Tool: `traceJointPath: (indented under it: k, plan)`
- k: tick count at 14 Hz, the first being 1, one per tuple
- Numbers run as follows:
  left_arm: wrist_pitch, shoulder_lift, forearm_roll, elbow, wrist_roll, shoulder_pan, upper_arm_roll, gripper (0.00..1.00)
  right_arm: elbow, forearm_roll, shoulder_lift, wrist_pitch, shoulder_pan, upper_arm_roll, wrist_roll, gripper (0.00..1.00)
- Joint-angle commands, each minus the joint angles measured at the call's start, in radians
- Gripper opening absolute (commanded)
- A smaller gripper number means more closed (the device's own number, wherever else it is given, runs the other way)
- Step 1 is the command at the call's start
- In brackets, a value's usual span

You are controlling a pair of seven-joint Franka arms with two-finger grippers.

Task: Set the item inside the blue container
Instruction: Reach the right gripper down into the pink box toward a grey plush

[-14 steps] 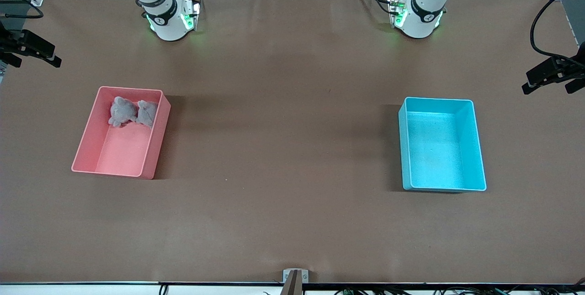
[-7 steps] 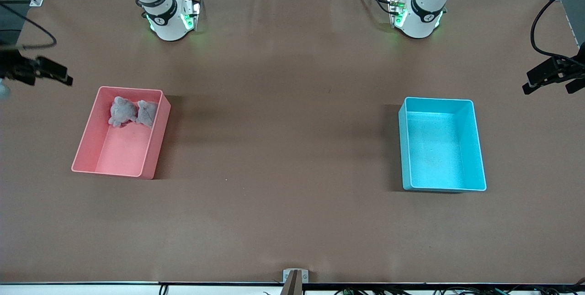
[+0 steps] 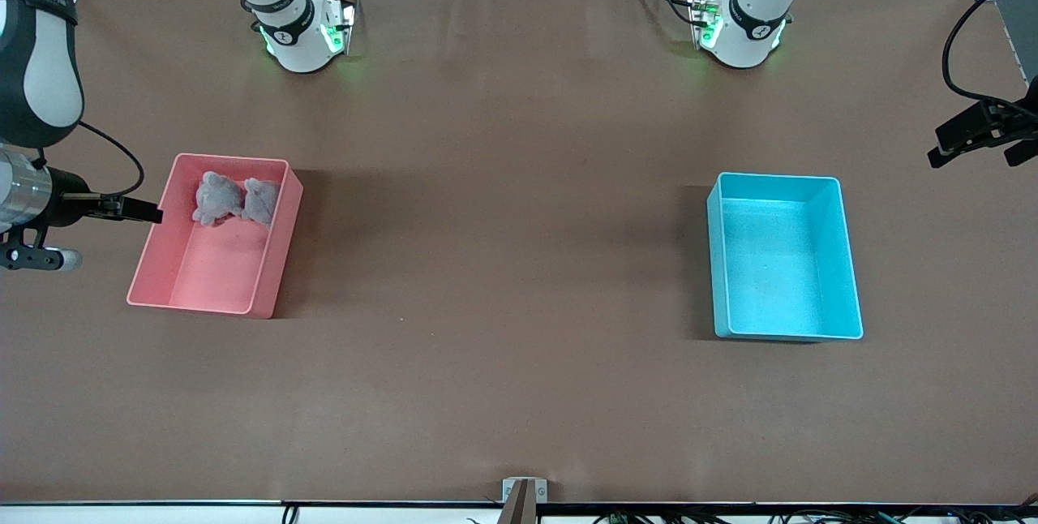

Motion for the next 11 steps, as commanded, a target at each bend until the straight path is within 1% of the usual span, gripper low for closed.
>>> traceJointPath:
  k: [1, 2, 3, 4, 5, 6, 8, 10, 11]
  plan:
    - [0.005, 0.002, -0.008, 0.009, -0.008, 0.0, -0.001, 1.0, -0.175, -0.055, -0.072, 0.089, -0.02, 0.009, 0.093, 1.0]
    - [0.005, 0.002, -0.005, 0.009, -0.008, 0.0, -0.001, 1.0, -0.226, -0.074, -0.096, 0.11, -0.01, 0.012, 0.165, 1.0]
    - [0.005, 0.002, -0.004, 0.009, -0.008, 0.0, -0.001, 1.0, -0.27, -0.117, -0.119, 0.123, 0.012, 0.019, 0.251, 1.0]
    - [0.005, 0.002, -0.005, 0.009, -0.008, 0.0, -0.001, 1.0, -0.302, -0.167, -0.133, 0.124, 0.055, 0.019, 0.334, 1.0]
    - [0.005, 0.002, -0.004, 0.009, -0.008, 0.0, -0.001, 1.0, -0.325, -0.193, -0.138, 0.126, 0.078, 0.019, 0.398, 1.0]
    - [0.005, 0.002, -0.01, 0.009, -0.008, 0.0, -0.001, 1.0, -0.352, -0.197, -0.138, 0.132, 0.086, 0.021, 0.428, 1.0]
    - [0.003, 0.002, -0.01, 0.009, -0.008, 0.001, -0.001, 1.0, -0.431, -0.201, -0.14, 0.204, 0.091, 0.019, 0.477, 1.0]
    - [0.005, 0.002, -0.005, 0.009, -0.008, 0.001, -0.001, 1.0, -0.517, -0.253, -0.138, 0.302, 0.092, 0.021, 0.543, 1.0]
    - [0.003, 0.002, -0.007, 0.009, -0.008, 0.001, -0.001, 1.0, -0.542, -0.267, -0.13, 0.333, 0.092, 0.021, 0.581, 1.0]
